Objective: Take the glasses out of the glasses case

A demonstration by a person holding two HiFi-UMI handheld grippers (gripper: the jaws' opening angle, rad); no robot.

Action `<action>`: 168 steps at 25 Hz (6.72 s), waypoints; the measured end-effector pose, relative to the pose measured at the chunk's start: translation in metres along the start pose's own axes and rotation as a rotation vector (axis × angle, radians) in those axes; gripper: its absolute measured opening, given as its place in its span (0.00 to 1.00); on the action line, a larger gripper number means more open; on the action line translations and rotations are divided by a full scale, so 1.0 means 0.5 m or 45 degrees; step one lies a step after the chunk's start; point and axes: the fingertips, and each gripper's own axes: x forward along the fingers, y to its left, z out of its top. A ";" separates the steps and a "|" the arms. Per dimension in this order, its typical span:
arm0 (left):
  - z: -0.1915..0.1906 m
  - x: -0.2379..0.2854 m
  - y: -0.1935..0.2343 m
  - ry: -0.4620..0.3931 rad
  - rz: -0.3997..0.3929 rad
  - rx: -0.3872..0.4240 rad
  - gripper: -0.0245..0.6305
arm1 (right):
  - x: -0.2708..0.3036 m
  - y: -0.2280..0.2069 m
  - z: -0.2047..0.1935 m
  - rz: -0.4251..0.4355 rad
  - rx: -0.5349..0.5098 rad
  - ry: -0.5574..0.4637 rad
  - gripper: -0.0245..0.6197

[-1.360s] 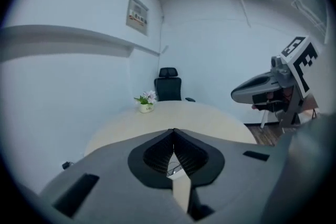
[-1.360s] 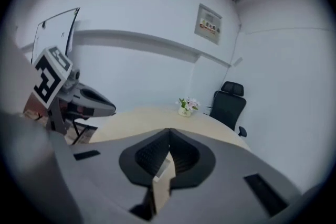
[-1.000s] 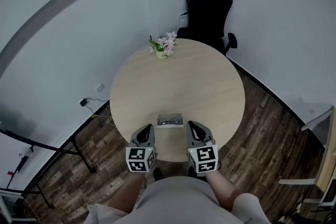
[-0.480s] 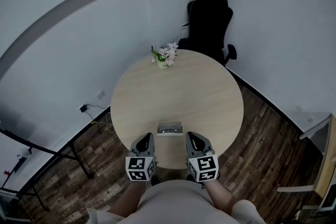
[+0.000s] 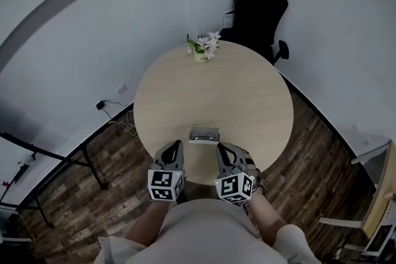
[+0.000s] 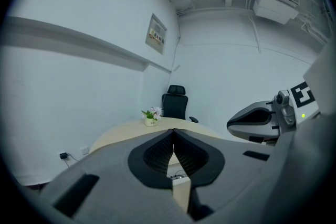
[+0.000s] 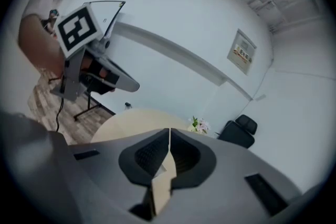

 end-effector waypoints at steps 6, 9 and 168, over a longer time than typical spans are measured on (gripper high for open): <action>-0.004 0.003 0.014 -0.002 -0.021 0.039 0.05 | 0.055 0.067 -0.042 0.143 -0.259 0.120 0.07; -0.010 0.001 0.019 0.008 -0.023 0.063 0.05 | 0.089 0.101 -0.078 0.252 -0.270 0.189 0.31; -0.045 -0.035 -0.061 0.011 -0.244 0.152 0.05 | -0.050 -0.025 -0.109 -0.234 0.801 0.044 0.06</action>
